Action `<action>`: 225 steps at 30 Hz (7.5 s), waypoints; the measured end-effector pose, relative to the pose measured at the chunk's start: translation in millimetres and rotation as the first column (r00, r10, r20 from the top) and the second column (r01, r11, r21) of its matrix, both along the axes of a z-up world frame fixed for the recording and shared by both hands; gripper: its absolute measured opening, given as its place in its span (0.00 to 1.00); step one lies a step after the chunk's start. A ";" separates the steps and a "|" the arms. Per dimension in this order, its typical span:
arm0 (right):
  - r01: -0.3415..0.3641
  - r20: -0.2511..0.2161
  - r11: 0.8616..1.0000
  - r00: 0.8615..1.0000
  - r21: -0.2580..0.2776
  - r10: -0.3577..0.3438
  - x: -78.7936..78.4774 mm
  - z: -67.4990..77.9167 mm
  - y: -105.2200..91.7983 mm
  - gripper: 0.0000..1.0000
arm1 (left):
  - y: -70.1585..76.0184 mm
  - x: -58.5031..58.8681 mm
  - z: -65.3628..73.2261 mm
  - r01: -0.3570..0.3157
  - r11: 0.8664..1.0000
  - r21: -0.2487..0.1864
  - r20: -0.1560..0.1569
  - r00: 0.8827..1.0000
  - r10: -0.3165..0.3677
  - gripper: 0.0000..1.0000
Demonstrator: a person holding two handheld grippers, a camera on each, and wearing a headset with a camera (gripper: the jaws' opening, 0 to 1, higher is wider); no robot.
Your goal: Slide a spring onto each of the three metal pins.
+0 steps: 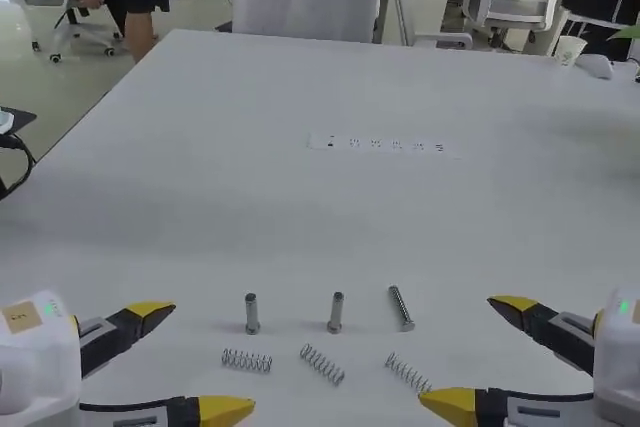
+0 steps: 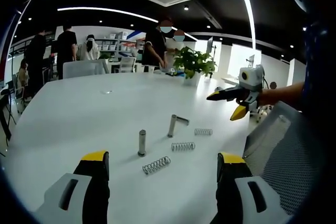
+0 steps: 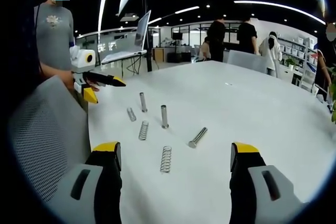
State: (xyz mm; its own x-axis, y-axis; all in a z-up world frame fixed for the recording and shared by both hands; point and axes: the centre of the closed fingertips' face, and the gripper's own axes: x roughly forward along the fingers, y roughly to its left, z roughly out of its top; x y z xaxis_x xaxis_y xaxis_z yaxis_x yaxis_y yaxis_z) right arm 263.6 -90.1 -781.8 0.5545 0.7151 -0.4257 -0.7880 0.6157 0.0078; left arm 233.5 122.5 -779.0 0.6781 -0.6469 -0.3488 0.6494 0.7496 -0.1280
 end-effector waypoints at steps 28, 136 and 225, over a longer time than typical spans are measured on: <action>0.013 -0.012 0.999 1.000 -0.051 -0.014 20.5 4.6 -4.1 0.77 | 1.2 0.2 2.4 -0.005 1.000 -0.008 0.011 1.000 0.005 0.81; 0.140 -0.333 0.874 0.887 -0.465 -0.319 102.6 -78.4 47.6 0.06 | 16.2 3.3 -5.6 -0.020 0.999 -0.037 -0.011 1.000 0.020 0.74; 0.180 -0.169 0.928 0.955 -0.326 -0.244 53.2 -31.9 19.1 0.06 | 3.3 -2.4 -1.2 0.019 1.000 -0.024 0.006 1.000 -0.019 0.72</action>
State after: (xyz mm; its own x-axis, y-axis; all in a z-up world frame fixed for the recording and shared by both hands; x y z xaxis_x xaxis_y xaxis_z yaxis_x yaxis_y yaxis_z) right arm 316.7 -71.0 -813.7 0.5573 0.4088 -0.7227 -0.6398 0.7662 -0.0599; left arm 231.2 125.9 -780.2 0.6677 -0.6679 -0.3287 0.6642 0.7339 -0.1421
